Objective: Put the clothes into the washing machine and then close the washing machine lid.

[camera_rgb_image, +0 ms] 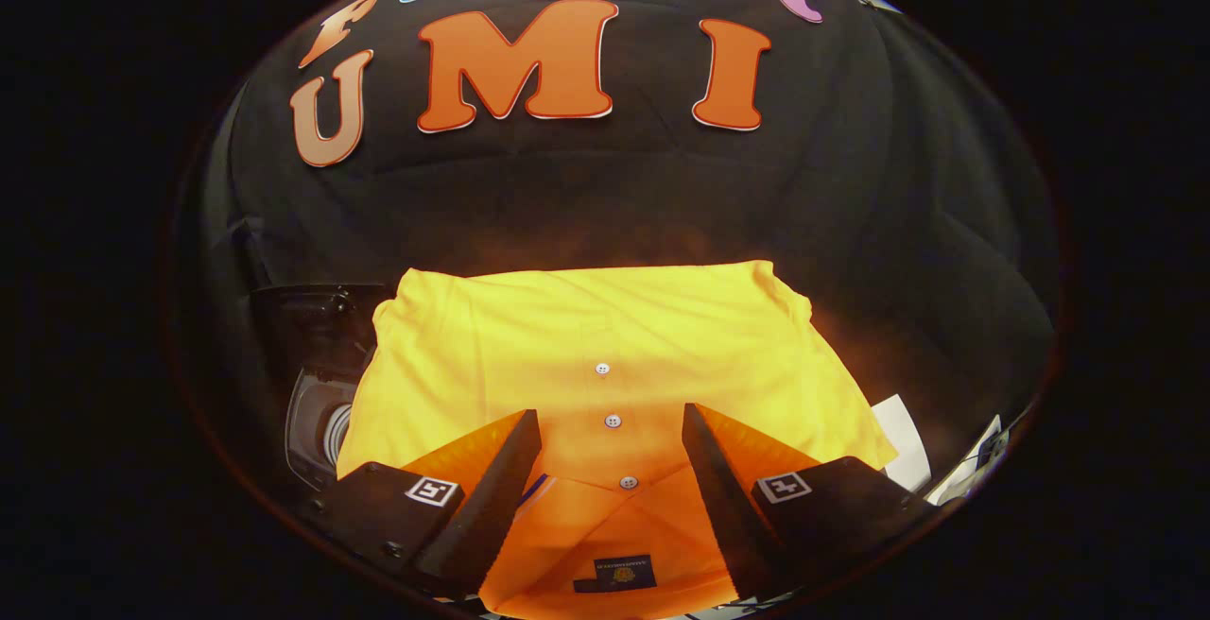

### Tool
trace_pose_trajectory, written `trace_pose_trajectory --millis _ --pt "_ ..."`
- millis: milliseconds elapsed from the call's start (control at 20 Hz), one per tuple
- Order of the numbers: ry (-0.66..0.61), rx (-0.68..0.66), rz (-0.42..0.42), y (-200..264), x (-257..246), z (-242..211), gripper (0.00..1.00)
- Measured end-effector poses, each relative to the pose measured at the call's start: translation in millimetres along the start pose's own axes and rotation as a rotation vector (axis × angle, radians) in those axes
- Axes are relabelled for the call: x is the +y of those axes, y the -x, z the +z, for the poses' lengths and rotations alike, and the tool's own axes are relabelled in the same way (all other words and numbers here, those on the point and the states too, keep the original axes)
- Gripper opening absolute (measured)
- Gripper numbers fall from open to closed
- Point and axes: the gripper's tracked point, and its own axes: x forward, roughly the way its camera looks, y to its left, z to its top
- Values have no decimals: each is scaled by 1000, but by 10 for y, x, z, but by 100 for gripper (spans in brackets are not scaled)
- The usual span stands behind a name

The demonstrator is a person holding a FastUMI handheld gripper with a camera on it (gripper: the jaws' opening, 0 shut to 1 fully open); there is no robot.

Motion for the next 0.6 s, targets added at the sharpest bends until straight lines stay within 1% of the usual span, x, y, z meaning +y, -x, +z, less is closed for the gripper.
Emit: trace_pose_trajectory --millis 200,250,300,350,500,600 --pt "65 118 -13 -136 -25 -140 99" --pt "72 134 5 -100 8 -150 96" --pt "56 148 8 -168 34 -148 94" --pt "42 181 30 -156 76 -176 91" --pt "-7 253 50 -177 67 -172 88" --pt "6 284 55 -181 67 -169 85"
